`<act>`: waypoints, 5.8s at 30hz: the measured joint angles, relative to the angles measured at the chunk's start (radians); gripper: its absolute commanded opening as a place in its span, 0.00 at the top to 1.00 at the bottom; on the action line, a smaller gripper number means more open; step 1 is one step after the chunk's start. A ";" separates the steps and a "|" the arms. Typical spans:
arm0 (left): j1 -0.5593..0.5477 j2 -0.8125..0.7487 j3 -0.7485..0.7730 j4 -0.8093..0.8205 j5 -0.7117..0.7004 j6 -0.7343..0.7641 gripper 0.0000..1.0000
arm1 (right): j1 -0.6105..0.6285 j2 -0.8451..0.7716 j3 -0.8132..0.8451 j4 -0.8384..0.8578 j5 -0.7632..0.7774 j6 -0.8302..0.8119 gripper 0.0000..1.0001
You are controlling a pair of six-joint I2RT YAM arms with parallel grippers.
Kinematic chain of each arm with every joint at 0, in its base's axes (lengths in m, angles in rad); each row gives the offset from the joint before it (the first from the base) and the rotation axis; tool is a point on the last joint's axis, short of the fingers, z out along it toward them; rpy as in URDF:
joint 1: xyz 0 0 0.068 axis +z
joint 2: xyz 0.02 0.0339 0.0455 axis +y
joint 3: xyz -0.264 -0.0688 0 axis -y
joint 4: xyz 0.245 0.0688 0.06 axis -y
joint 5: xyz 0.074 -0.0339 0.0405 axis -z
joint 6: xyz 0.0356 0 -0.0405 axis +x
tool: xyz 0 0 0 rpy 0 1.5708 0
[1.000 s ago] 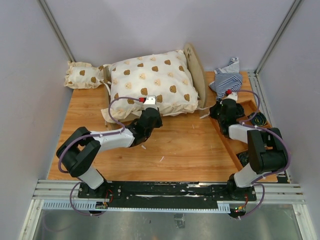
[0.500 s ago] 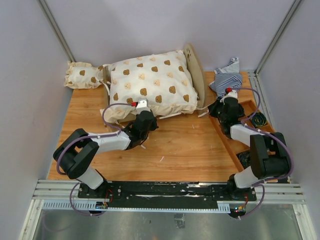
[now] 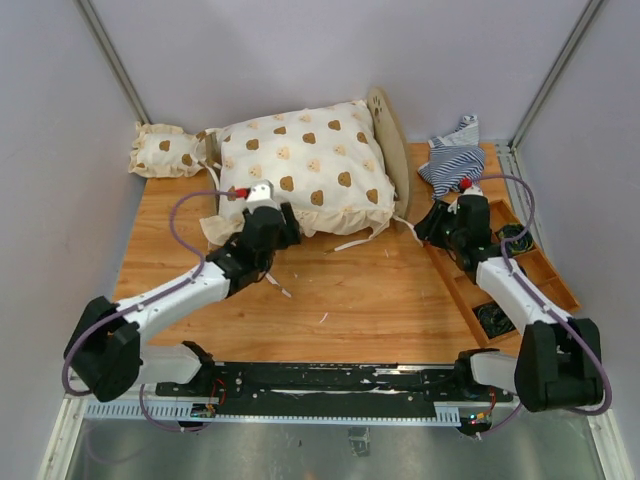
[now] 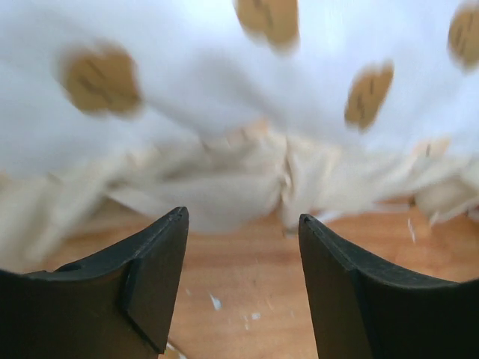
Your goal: Set up the pet bed
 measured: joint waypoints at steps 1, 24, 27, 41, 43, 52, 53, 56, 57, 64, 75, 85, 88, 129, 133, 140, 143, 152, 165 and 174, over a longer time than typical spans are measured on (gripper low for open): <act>0.024 -0.029 0.028 -0.034 -0.008 0.019 0.34 | 0.000 -0.030 0.009 -0.058 0.011 0.010 0.52; 0.619 -0.035 0.211 -0.315 0.159 0.122 0.34 | 0.677 0.238 0.293 0.162 0.157 -0.168 0.50; 0.619 -0.108 0.183 -0.344 0.184 0.069 0.28 | 0.705 0.361 0.372 0.238 0.084 -0.364 0.47; 0.619 -0.189 0.006 -0.340 0.279 -0.064 0.51 | 0.767 0.668 0.653 0.175 -0.011 -0.989 0.83; 0.619 -0.185 0.004 -0.330 0.280 -0.079 0.71 | 0.784 0.677 0.653 0.169 0.003 -1.046 0.99; 0.616 -0.186 0.000 -0.303 0.246 -0.015 0.90 | 0.789 0.581 0.544 0.169 0.016 -1.168 1.00; 0.616 -0.186 0.001 -0.304 0.245 -0.016 0.88 | 0.784 0.566 0.529 0.163 0.004 -1.174 1.00; 0.615 -0.185 0.003 -0.307 0.242 -0.019 0.81 | 0.763 0.526 0.504 0.138 -0.039 -1.189 1.00; 0.615 -0.184 0.005 -0.309 0.241 -0.021 0.79 | 0.755 0.515 0.498 0.132 -0.058 -1.197 1.00; 0.612 -0.179 0.013 -0.323 0.228 -0.032 0.77 | 0.692 0.479 0.425 0.105 -0.235 -1.231 1.00; 0.607 -0.161 0.038 -0.355 0.219 -0.042 0.72 | 0.546 0.294 0.273 0.188 -0.499 -1.234 1.00; 0.614 -0.187 0.063 -0.431 0.193 -0.112 0.27 | 0.546 0.367 0.272 0.073 -0.461 -1.167 0.56; 0.614 -0.235 0.078 -0.426 0.154 -0.077 0.27 | 0.546 0.299 0.270 0.027 -0.354 -1.029 0.45; 0.586 -0.419 -0.044 -0.680 0.003 -0.264 1.00 | 0.518 0.080 0.153 -0.175 0.378 0.109 0.68; 0.583 -0.456 -0.059 -0.712 -0.017 -0.365 1.00 | 0.447 0.252 0.214 -0.118 0.362 0.036 0.77; 0.505 -0.404 -0.033 -0.745 -0.091 -0.521 0.61 | 0.265 0.520 0.461 -0.071 0.301 -0.128 0.69; 0.433 -0.352 -0.005 -0.739 -0.090 -0.641 0.55 | 0.259 0.549 0.562 -0.106 0.288 -0.182 0.60; 0.330 -0.283 0.112 -0.828 -0.016 -0.809 0.21 | 0.362 0.263 0.494 -0.246 0.210 -0.196 0.51; 0.505 -0.300 0.218 -0.793 -0.143 -0.494 0.28 | 1.048 0.110 0.393 -0.044 0.271 -0.125 0.40; 0.584 -0.297 0.160 -0.752 -0.059 -0.390 0.28 | 1.172 0.417 0.604 -0.077 0.419 -0.109 0.49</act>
